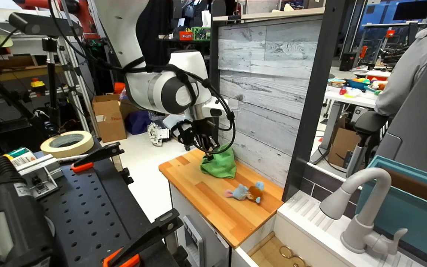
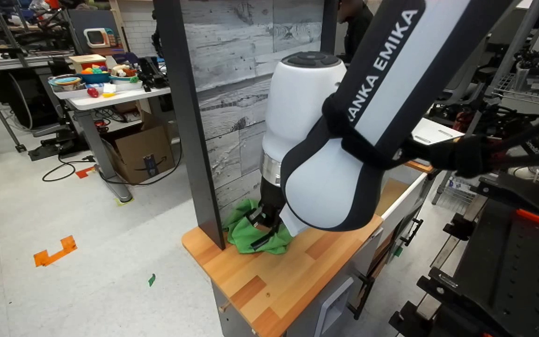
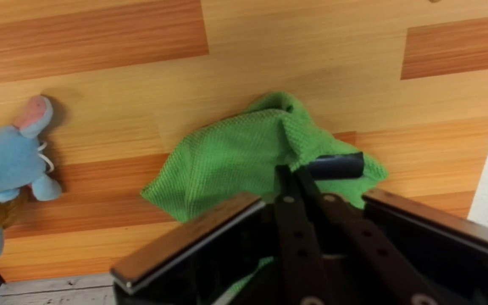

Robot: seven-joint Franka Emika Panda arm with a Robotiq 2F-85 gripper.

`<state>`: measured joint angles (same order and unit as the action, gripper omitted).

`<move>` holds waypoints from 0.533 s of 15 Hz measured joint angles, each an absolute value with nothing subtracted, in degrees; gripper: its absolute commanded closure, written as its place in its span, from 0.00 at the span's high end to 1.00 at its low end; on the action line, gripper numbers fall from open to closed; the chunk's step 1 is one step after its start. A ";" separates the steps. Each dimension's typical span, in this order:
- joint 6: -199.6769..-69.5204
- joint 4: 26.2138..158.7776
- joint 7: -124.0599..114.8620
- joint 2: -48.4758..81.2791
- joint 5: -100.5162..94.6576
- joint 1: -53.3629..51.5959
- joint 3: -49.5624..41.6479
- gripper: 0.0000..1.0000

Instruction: Unfold the green towel once from left to right.

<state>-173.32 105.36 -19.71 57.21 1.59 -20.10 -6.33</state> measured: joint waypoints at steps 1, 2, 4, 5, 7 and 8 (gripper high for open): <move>-173.34 105.36 -19.71 57.37 1.59 -20.18 -6.39 0.00; -173.34 105.36 -19.71 57.53 1.59 -20.20 -6.41 0.00; -173.34 105.36 -19.71 57.79 1.59 -20.21 -6.45 0.00; -173.34 105.36 -19.71 57.88 1.59 -20.21 -6.47 0.00; -173.34 105.36 -19.71 57.98 1.60 -20.21 -6.51 0.00; -173.36 105.36 -19.71 57.99 1.60 -20.26 -6.60 0.00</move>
<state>-173.36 105.36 -19.71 57.99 1.60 -20.26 -6.60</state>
